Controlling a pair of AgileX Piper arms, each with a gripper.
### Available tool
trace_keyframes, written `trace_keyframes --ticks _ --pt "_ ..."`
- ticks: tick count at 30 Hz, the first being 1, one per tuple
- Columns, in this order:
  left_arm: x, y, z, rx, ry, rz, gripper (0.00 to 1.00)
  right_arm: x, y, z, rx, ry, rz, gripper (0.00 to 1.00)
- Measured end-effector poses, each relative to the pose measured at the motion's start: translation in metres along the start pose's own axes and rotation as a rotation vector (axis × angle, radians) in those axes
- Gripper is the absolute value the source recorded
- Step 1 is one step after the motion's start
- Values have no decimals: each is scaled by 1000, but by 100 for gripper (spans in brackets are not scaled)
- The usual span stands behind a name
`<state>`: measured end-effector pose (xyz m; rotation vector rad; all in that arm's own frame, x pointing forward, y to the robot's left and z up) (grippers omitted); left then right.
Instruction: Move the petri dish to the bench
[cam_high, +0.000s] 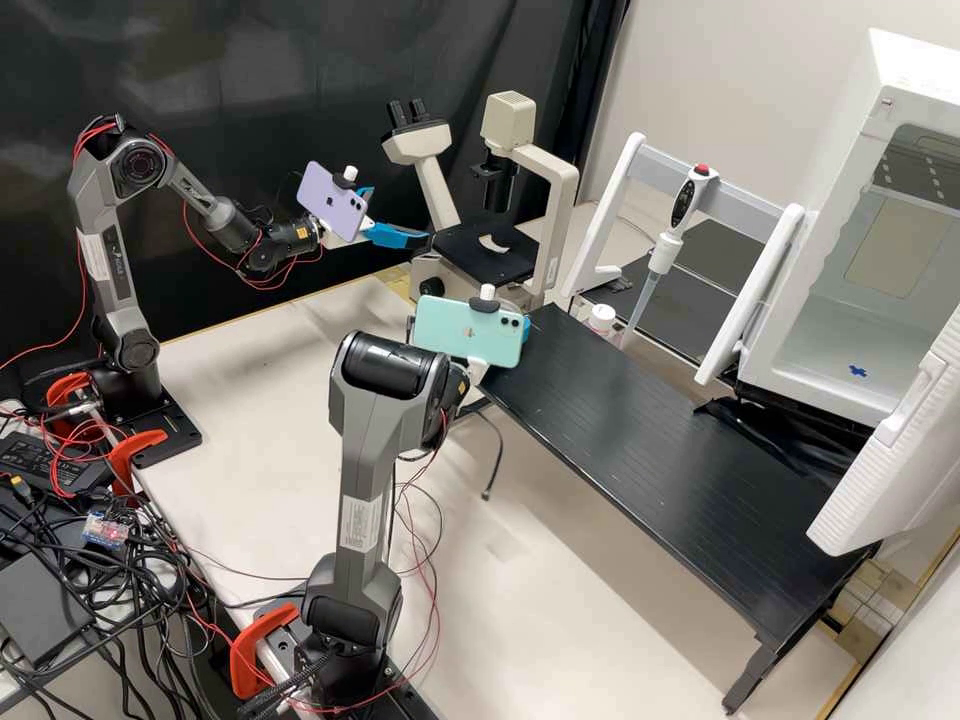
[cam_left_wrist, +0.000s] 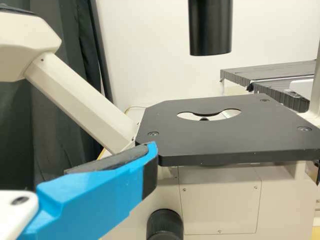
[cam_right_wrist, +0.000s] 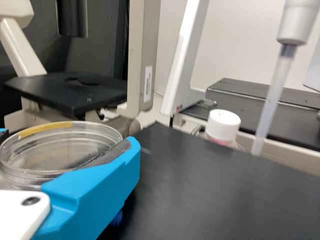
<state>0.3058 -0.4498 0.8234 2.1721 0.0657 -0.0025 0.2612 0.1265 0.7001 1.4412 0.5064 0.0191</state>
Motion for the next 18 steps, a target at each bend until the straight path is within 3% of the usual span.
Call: trace_keyframes --ticks 18 --pt "0 0 0 0 0 0 100 -35 4 19 13 -26 65 0"
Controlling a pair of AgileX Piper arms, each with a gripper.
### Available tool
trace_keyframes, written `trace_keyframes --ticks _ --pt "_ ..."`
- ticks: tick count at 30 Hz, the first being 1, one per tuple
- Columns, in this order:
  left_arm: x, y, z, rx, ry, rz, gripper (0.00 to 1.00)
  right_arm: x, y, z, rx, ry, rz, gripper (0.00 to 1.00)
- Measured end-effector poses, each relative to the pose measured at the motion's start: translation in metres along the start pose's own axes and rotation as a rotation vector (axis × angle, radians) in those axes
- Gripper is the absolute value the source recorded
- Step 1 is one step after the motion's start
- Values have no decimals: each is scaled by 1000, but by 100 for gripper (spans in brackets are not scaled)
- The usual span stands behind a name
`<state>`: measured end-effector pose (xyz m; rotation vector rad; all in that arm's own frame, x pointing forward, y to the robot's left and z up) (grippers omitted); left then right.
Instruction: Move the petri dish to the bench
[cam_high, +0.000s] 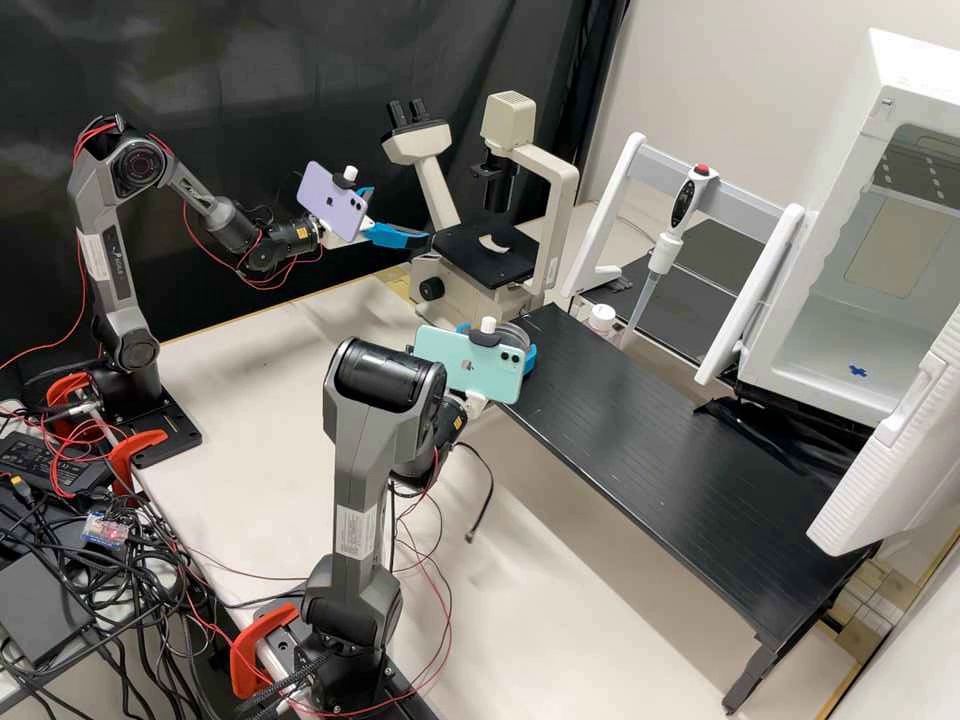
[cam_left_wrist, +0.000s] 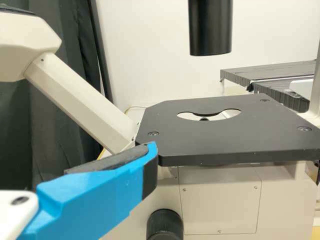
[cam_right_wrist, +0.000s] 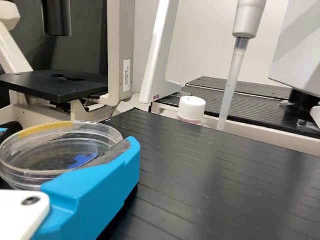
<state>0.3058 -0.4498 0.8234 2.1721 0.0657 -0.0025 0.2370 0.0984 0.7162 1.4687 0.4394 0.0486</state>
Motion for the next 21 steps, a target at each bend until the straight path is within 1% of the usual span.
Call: trace_keyframes --ticks 1,2,8,13,18,21 --pt "0 0 0 0 0 0 100 0 0 0 1 -3 2 0" --pt "0 0 0 0 0 0 100 0 1 1 1 -4 3 100" --pt "0 0 0 0 0 0 100 0 2 2 5 -15 12 100" --pt "0 0 0 0 0 0 100 2 3 1 -29 -16 23 100" --pt "0 0 0 0 0 0 100 2 6 2 -43 -27 39 100" --pt "0 0 0 0 0 0 100 -1 10 -5 -52 -7 58 100"
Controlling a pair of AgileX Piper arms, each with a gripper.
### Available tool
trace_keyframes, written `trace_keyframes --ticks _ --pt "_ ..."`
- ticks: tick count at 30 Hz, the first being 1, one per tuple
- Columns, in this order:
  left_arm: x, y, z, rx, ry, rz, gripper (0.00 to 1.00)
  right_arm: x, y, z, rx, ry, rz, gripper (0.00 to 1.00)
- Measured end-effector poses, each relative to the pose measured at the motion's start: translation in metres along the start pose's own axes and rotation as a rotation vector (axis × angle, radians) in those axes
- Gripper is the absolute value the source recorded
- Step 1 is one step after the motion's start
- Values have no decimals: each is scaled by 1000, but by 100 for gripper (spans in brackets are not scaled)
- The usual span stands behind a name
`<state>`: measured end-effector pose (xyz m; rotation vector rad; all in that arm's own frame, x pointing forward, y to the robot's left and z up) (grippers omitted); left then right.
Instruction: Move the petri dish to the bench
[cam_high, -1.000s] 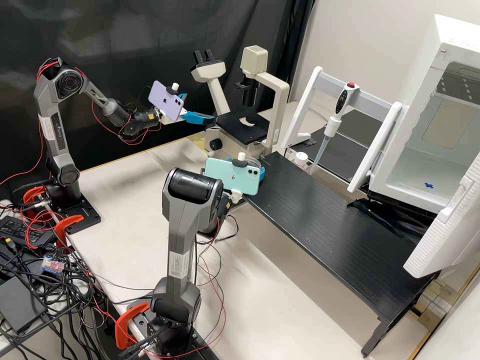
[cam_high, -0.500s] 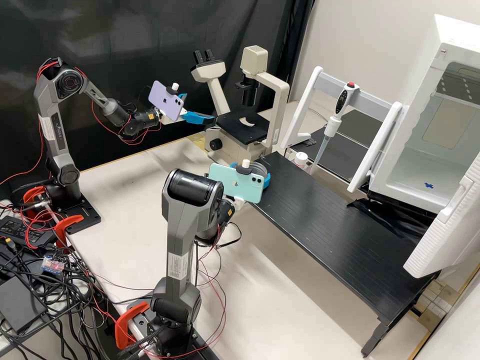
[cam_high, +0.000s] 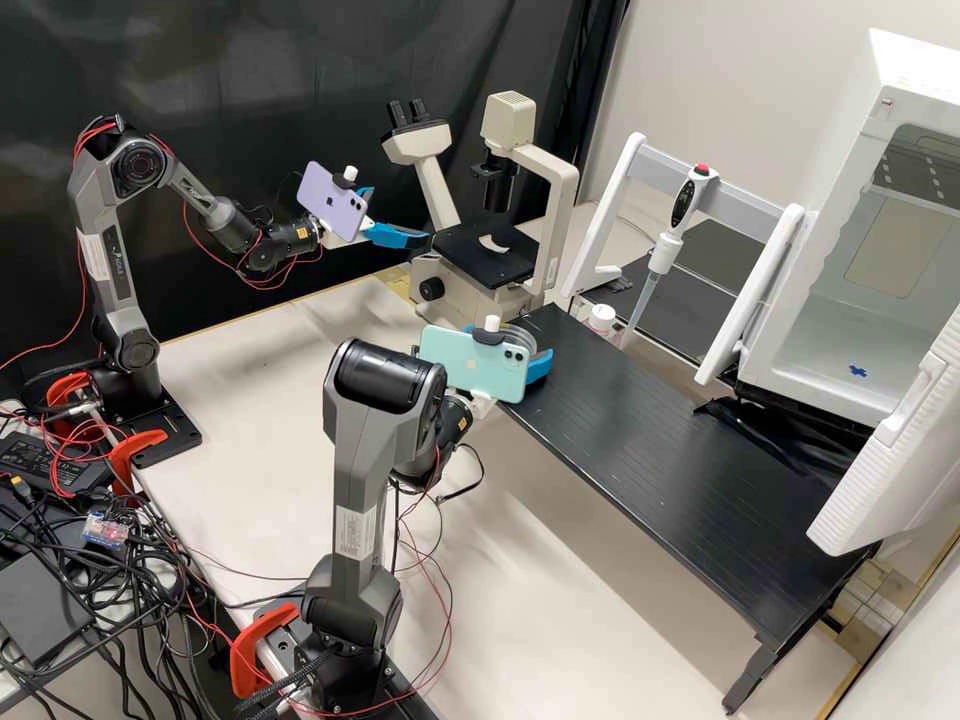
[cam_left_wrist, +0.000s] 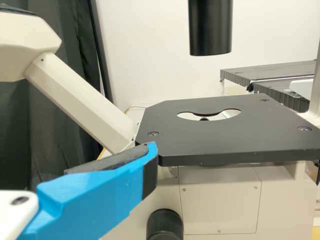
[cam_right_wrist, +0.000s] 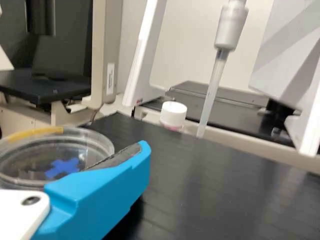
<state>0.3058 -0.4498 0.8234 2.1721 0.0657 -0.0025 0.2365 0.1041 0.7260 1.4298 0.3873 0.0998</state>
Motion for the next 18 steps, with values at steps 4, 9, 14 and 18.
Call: trace_keyframes --ticks 4,9,14,18 --pt "0 0 0 0 0 0 100 -14 7 -11 4 46 15 100" --pt "0 0 0 0 0 0 100 -34 24 -24 19 112 68 100" --pt "0 0 0 0 0 0 100 -54 42 -29 33 154 141 100" --pt "0 0 0 0 0 0 100 -68 57 -28 66 163 214 100"
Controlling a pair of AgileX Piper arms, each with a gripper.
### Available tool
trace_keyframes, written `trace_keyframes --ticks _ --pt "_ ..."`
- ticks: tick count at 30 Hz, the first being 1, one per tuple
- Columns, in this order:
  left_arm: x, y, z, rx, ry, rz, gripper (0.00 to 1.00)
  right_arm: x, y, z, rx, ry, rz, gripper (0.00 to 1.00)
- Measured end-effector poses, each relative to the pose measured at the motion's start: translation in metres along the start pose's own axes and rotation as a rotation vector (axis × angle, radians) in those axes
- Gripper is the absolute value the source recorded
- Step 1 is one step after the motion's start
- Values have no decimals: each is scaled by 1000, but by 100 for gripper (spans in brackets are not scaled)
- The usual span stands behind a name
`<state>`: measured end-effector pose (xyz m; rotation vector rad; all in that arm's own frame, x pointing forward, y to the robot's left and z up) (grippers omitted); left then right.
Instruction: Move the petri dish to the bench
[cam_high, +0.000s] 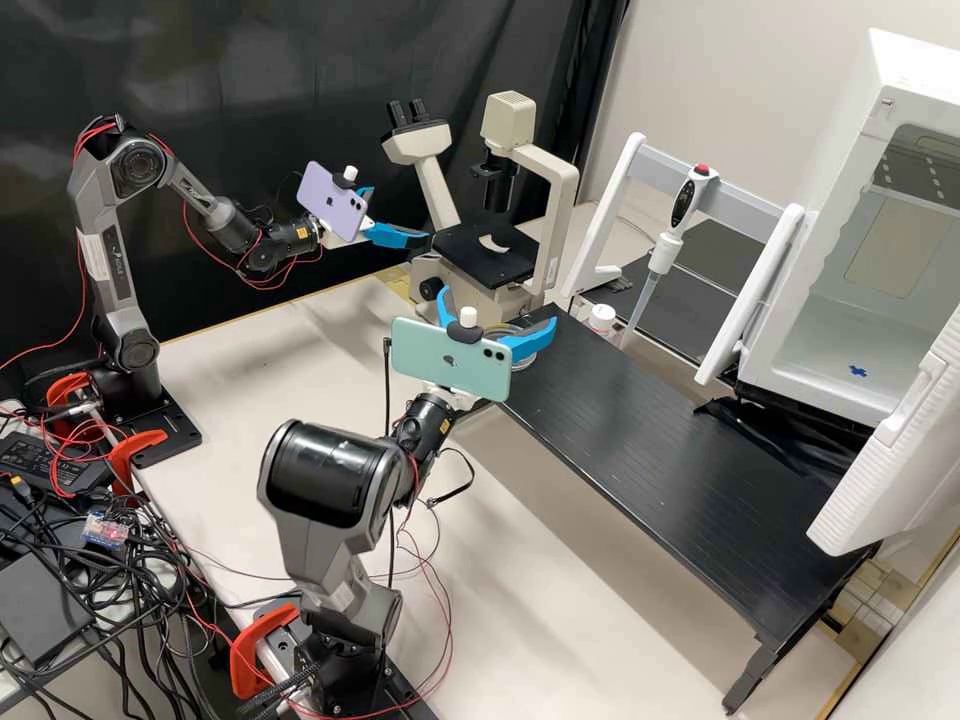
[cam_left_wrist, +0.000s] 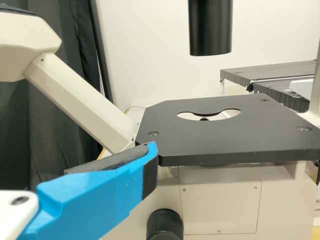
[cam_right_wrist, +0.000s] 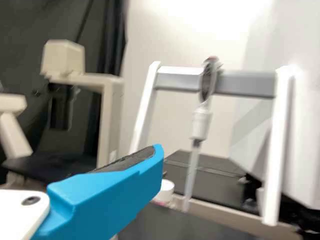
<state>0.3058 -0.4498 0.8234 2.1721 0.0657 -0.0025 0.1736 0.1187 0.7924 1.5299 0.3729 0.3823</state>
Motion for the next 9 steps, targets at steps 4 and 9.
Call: trace_keyframes --ticks 4,9 --pt "0 0 0 0 0 0 100 -6 16 4 57 -14 84 100" --pt "0 0 0 0 0 0 100 -7 27 14 93 -56 144 100"
